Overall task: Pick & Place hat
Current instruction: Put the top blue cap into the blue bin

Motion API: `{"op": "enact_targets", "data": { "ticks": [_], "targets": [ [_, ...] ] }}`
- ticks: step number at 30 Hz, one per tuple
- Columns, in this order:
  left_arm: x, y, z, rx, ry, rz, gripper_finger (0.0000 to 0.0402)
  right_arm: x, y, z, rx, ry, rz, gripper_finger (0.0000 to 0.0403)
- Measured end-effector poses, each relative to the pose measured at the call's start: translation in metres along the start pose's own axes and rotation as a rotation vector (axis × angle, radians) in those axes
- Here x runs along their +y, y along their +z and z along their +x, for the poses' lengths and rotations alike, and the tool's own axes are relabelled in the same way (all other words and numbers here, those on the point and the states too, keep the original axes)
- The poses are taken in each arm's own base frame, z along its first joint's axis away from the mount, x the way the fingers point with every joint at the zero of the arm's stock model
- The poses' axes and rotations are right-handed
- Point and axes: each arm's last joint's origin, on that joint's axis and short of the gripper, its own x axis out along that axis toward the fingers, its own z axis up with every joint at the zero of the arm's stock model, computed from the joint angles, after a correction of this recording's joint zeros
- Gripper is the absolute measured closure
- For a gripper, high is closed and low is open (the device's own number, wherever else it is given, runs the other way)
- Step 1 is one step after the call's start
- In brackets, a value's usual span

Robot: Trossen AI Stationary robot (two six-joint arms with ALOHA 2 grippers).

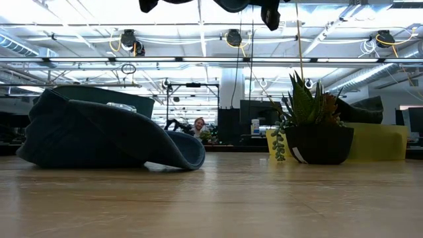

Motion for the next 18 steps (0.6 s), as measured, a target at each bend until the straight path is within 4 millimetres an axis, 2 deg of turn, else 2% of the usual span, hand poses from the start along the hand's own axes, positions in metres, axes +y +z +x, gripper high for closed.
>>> {"op": "enact_targets", "data": {
  "ticks": [3, 6, 18],
  "targets": [
    [-0.0015, -0.0002, 0.0001, 0.003, -0.015, 0.001, 0.0018, 0.0007, -0.0004, 0.0001, 0.003, 0.002, 0.001, 0.0403],
    [-0.0028, -0.0002, 0.0007, 0.001, -0.022, -0.005, 0.0037, 0.0009, -0.0003, 0.0002, 0.001, 0.003, -0.008, 0.0403],
    [-0.0027, 0.0005, 0.0005, -0.008, -0.014, -0.090, 0.0196, 0.0006, -0.0010, 0.0002, 0.008, -0.001, -0.012, 0.0403]
  ]
}}
